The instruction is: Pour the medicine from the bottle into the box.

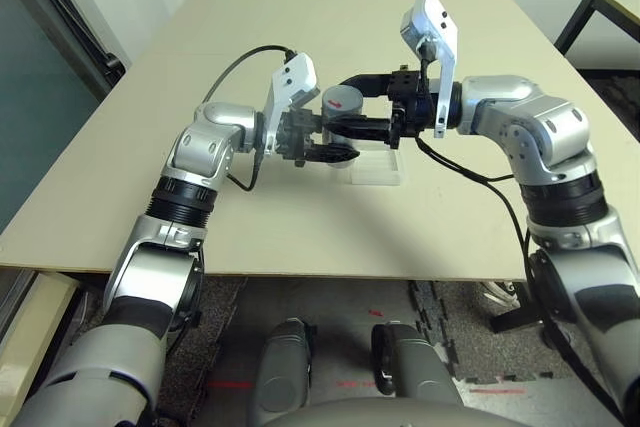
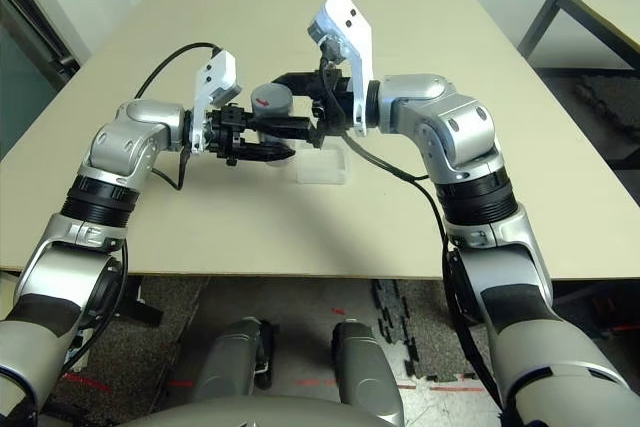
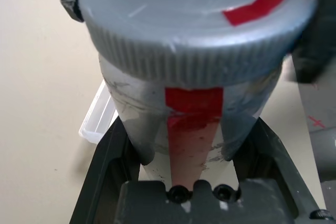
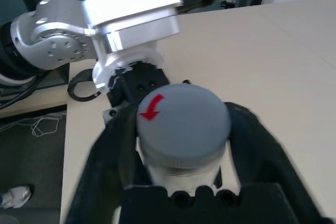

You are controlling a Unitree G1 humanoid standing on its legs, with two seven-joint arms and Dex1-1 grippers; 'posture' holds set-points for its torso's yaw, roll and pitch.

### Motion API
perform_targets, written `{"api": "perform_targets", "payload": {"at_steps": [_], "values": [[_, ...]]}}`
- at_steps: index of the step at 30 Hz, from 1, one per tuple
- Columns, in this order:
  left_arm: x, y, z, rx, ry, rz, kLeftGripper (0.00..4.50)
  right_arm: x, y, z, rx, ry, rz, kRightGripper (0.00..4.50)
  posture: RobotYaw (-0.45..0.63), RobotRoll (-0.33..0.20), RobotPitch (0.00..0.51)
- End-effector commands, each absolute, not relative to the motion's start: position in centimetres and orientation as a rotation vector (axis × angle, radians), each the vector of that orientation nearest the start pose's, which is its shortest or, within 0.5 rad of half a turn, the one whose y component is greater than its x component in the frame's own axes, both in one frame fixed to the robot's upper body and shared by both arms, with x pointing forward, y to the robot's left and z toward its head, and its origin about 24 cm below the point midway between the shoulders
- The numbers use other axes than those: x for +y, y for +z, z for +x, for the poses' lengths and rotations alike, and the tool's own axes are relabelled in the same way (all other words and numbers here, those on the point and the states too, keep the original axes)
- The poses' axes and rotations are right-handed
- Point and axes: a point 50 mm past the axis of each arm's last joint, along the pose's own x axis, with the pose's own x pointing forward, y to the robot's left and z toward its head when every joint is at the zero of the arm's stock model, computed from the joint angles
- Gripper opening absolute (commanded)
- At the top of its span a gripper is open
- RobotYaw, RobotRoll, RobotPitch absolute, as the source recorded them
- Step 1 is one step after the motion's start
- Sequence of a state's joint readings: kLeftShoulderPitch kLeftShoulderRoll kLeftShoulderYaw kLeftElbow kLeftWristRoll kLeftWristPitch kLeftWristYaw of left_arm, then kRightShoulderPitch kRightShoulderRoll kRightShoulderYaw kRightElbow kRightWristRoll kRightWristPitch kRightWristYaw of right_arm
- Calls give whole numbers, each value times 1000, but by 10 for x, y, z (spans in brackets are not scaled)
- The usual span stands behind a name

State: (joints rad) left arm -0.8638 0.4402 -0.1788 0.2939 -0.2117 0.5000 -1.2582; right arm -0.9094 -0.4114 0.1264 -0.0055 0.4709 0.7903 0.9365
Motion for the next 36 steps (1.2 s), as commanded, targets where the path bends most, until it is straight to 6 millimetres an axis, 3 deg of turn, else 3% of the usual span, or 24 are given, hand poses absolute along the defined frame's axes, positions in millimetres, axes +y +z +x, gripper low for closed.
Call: {"api": "perform_targets", "payload": {"at_steps": [1,5,9,19,25,30,36], "values": [[114,197,339,164,-1378,334,2549,-85,244,316,25,1321,-119,2579,88,0,75],[111,201,334,148,-1408,334,2549,-84,250,316,-13,1379,-103,2579,89,0,81],[100,211,322,117,-1492,326,2549,-82,265,311,-105,1591,-74,2579,93,0,90],[71,227,282,110,-1707,318,2549,-71,286,313,-40,1992,-59,2579,162,0,118],[68,225,277,135,-1729,326,2549,-66,272,328,41,1972,-175,2579,184,0,122],[68,226,277,136,-1727,329,2549,-66,271,337,35,1951,-169,2579,191,0,126],[71,225,280,141,-1706,331,2549,-80,274,343,38,1890,-177,2579,172,0,133]]}}
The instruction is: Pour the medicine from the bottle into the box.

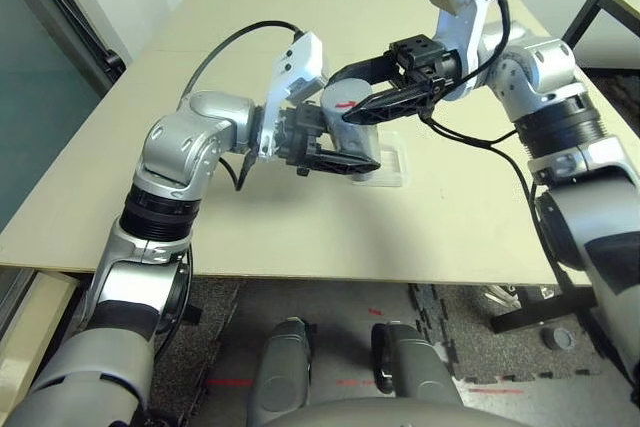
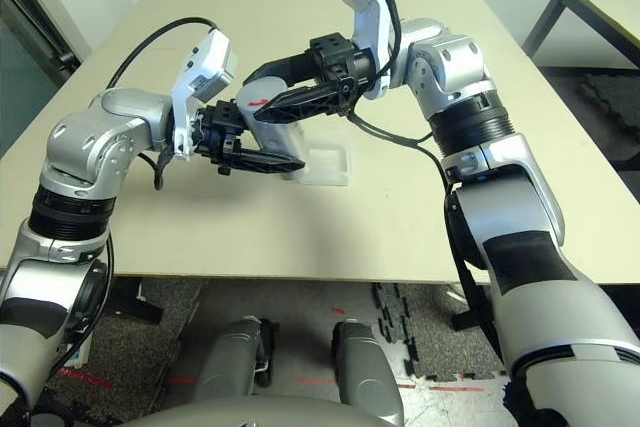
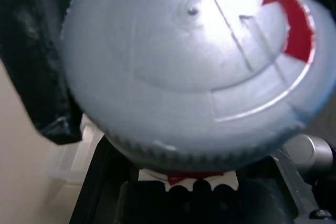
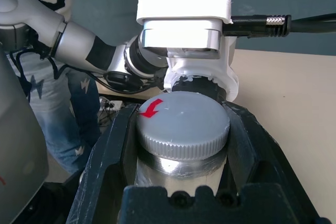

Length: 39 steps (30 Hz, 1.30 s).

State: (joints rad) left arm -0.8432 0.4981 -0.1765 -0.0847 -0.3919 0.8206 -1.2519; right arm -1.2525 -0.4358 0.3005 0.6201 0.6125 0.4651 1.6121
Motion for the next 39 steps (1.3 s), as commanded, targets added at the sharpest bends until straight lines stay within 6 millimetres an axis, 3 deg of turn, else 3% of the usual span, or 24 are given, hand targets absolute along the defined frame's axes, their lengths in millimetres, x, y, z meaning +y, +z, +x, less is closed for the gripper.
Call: {"api": "perform_targets", "payload": {"at_steps": [1,5,6,18,22,32,39], "values": [[72,224,281,141,-1701,331,2549,-83,274,344,43,1878,-184,2929,166,0,133],[77,222,288,139,-1645,327,2549,-99,272,346,63,1796,-207,4328,151,0,129],[80,221,292,140,-1618,322,2549,-105,271,345,64,1765,-212,4500,145,0,127],[113,209,321,159,-1421,305,2549,-146,251,320,86,1513,-139,4500,90,0,109],[118,204,328,166,-1384,304,2549,-142,251,315,71,1481,-133,4500,85,0,105],[121,190,343,191,-1314,295,2549,-102,255,323,19,1315,-245,4500,82,0,93],[118,181,350,207,-1304,300,2549,-86,247,329,25,1268,-318,4500,83,0,88]]}}
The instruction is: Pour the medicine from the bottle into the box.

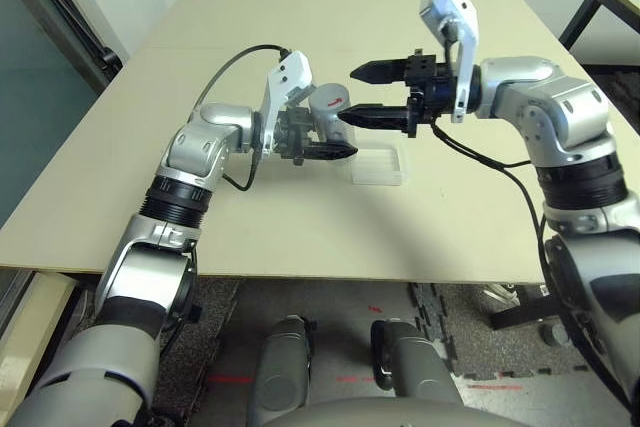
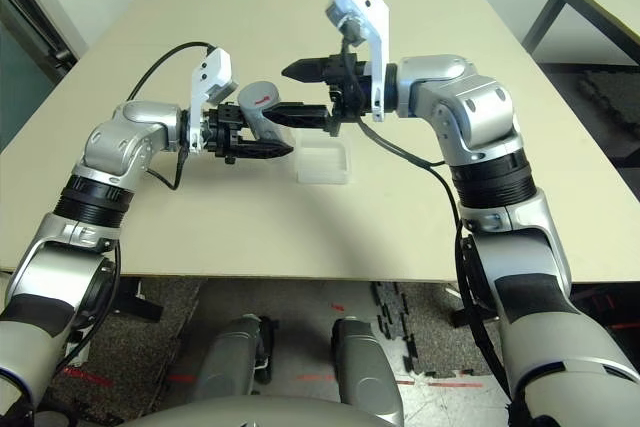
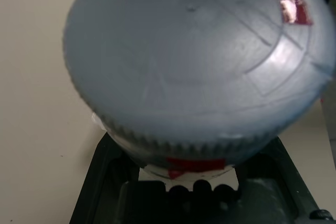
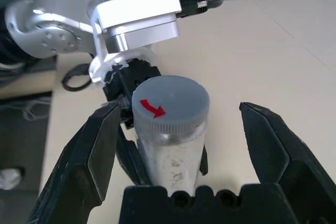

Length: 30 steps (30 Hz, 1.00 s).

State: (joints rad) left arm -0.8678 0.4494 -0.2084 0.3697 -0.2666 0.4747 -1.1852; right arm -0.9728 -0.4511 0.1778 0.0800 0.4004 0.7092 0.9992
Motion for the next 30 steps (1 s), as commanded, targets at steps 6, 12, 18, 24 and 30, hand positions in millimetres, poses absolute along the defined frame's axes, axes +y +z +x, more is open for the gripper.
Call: {"api": "perform_targets", "payload": {"at_steps": [6,12,18,24,30], "values": [[115,181,353,207,-1308,321,2549,-75,242,332,26,1263,-358,4500,86,0,80],[112,181,353,202,-1317,325,2549,-69,240,336,30,1250,-368,4500,88,0,76],[111,178,351,206,-1323,325,2549,-68,242,340,28,1226,-356,4500,87,0,76],[113,174,349,215,-1326,320,2549,-76,242,344,36,1195,-347,4500,86,0,79],[124,169,348,238,-1298,311,2549,-86,245,344,38,1170,-337,4500,80,0,84]]}}
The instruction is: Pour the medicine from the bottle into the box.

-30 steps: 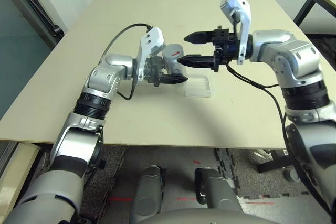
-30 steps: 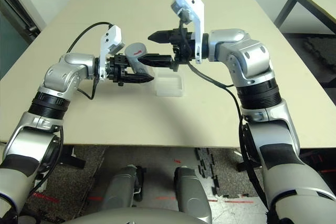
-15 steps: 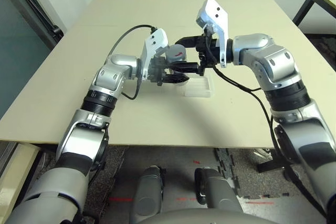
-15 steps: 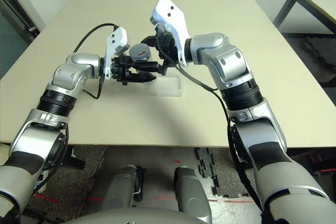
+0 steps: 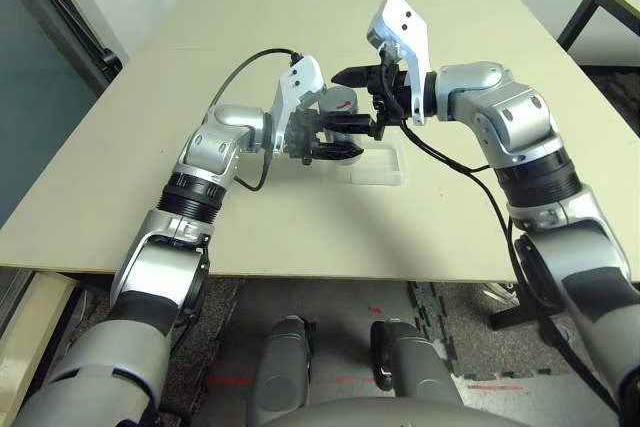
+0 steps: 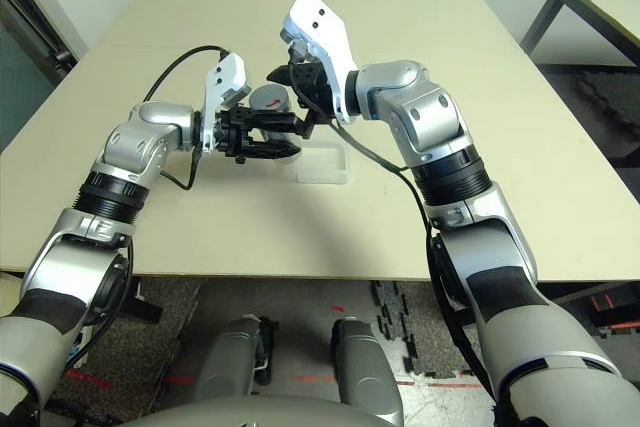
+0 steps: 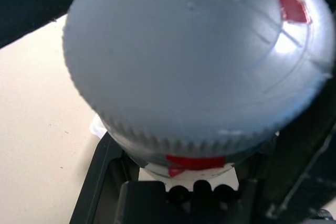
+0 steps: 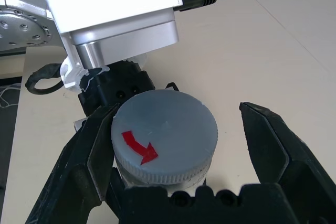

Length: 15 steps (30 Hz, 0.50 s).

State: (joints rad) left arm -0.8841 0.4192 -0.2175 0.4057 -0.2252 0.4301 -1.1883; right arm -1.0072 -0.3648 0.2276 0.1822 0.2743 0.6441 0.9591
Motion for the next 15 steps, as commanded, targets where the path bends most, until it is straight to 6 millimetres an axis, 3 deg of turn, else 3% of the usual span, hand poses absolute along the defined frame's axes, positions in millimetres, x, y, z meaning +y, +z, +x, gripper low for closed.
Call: {"api": "perform_targets", "payload": {"at_steps": [1,15], "values": [[127,168,348,244,-1290,311,2549,-88,245,344,38,1166,-336,4500,80,0,84],[147,160,345,279,-1235,308,2549,-105,246,342,52,1133,-321,4500,79,0,86]]}}
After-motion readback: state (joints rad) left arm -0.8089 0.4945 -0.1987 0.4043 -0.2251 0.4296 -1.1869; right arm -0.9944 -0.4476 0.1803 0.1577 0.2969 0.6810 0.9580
